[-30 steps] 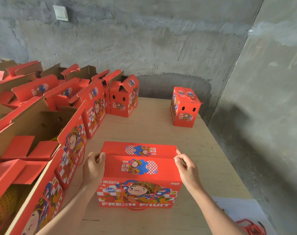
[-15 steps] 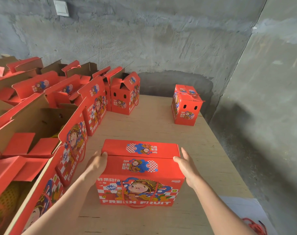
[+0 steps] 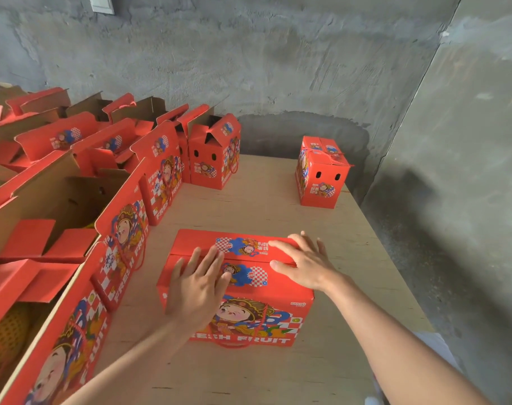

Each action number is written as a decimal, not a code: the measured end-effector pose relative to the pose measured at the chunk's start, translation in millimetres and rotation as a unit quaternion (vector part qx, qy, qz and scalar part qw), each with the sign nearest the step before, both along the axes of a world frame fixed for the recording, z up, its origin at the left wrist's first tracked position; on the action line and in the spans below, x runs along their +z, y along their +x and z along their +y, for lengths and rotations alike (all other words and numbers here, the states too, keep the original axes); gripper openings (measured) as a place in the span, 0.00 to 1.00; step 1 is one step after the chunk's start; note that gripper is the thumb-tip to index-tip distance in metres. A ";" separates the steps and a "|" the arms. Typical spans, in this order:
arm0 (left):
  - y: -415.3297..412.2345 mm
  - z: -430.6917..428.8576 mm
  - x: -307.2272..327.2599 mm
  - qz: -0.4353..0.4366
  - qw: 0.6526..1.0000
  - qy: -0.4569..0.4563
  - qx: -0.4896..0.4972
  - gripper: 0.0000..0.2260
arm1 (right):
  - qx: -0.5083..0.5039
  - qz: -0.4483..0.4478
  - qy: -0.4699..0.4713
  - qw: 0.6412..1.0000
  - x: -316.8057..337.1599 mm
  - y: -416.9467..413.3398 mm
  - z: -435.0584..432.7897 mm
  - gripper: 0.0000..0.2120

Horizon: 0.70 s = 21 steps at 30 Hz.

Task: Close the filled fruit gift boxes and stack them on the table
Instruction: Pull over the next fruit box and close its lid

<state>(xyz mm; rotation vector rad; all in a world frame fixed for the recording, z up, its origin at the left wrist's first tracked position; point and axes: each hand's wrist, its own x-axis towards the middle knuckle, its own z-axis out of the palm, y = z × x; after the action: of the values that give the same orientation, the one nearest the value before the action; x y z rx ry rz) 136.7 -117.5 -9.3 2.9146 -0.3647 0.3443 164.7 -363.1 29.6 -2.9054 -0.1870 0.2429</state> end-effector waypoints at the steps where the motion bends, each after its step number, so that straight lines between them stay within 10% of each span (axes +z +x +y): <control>1: 2.3 5.1 2.8 -0.015 1.000 0.006 -0.020 0.42 | -0.005 -0.005 -0.006 1.000 3.4 -1.3 0.0 0.24; 6: 34.0 10.0 17.7 0.078 0.985 -0.036 0.147 0.35 | -0.099 -0.007 0.005 0.995 4.2 -27.0 18.0 0.29; 11: 17.2 -27.6 1.5 0.089 0.863 -0.457 0.197 0.20 | -0.141 -0.044 -0.004 0.989 -2.6 -64.5 26.3 0.33; 14: -6.9 -26.2 -6.8 0.190 0.826 -0.488 0.209 0.26 | -0.217 -0.018 0.087 0.972 2.6 -66.1 9.6 0.27; 21: -3.9 -26.8 -3.6 0.453 0.626 -0.579 0.260 0.21 | -0.368 0.155 0.540 0.741 -15.3 -46.2 15.8 0.14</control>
<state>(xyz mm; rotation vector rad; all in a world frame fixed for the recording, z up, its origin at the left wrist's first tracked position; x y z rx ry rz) 132.8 -144.3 -12.9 1.4670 0.6506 -0.6298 118.5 -347.3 14.2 -1.5487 0.6553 0.3165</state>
